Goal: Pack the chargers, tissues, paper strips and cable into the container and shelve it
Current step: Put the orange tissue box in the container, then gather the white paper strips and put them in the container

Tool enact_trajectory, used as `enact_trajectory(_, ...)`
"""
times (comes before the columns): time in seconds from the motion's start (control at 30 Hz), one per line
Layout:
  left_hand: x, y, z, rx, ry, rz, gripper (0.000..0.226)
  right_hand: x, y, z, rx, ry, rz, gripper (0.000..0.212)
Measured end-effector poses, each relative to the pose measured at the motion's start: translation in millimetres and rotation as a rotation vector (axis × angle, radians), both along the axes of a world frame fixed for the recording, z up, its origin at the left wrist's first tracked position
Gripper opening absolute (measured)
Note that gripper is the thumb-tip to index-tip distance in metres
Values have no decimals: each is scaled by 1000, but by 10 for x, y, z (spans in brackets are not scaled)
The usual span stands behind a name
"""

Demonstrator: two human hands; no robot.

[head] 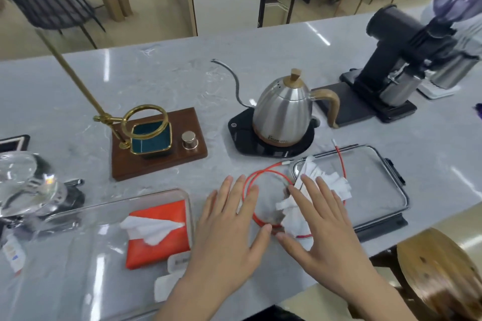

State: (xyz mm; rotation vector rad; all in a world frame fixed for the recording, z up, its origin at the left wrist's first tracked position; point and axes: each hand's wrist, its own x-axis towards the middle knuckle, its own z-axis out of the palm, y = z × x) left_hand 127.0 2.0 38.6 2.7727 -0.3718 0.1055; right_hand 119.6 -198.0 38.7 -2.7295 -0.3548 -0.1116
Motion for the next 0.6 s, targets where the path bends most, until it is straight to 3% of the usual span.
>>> enact_trajectory(0.27,47,-497,-303,-25,35,44,58,210,-574,-274,-7,28,32,78)
enact_trajectory(0.6,149,-924,-427,-86,62,110,56,606,-1039,-444,-59,62,290,71)
